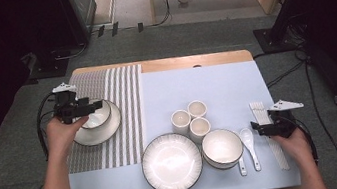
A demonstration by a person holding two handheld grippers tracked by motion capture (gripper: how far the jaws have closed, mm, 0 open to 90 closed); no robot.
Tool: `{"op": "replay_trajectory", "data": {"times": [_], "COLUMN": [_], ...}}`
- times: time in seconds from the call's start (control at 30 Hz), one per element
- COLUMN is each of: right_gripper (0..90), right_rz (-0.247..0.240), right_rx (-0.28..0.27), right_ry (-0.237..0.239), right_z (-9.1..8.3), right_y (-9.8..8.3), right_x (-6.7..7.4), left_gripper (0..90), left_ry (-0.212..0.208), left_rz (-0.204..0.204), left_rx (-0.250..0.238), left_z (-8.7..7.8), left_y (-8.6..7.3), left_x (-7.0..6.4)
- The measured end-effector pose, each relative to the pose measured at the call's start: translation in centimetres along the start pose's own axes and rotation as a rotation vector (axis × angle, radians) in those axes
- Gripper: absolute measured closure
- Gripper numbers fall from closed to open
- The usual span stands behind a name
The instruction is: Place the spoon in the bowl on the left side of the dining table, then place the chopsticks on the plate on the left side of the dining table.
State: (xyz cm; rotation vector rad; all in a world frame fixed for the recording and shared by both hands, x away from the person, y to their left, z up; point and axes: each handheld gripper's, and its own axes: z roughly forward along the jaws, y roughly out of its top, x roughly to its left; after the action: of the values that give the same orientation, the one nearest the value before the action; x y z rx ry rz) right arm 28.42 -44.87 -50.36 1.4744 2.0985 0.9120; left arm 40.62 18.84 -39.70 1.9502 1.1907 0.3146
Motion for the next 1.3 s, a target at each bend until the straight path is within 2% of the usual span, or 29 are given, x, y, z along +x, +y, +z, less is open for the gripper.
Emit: {"op": "replay_trajectory", "data": {"times": [0.17,0.23,0.3,0.37,0.47,0.9,1.3], "right_gripper": [12.1,12.1,12.1,12.1,12.1,12.1,12.1], "right_rz": [0.0,0.0,0.0,0.0,0.0,0.001,0.0], "right_rx": [0.0,0.0,0.0,0.0,0.0,0.0,0.0], "right_ry": [0.0,0.0,0.0,0.0,0.0,0.0,-0.001], "right_z": [0.0,0.0,0.0,0.0,0.0,0.0,0.0], "right_y": [0.0,0.0,0.0,0.0,0.0,0.0,0.0], "right_x": [0.0,0.0,0.0,0.0,0.0,0.0,0.0], "left_gripper": [31.2,30.9,31.0,30.9,30.9,30.8,28.8], "left_ry": [-0.011,-0.026,-0.024,0.002,0.003,-0.039,-0.051], "left_rz": [0.012,0.002,0.009,0.045,0.055,0.052,0.067], "left_rx": [0.001,-0.002,0.002,0.015,0.018,-0.007,-0.014], "left_z": [-0.3,-0.4,-0.4,-0.3,-0.2,-0.9,-1.3], "left_y": [-0.3,-0.4,-0.6,-0.9,-1.1,-1.9,-2.8], "left_x": [-0.4,-0.7,-1.0,-1.6,-2.0,-3.3,-4.2]}}
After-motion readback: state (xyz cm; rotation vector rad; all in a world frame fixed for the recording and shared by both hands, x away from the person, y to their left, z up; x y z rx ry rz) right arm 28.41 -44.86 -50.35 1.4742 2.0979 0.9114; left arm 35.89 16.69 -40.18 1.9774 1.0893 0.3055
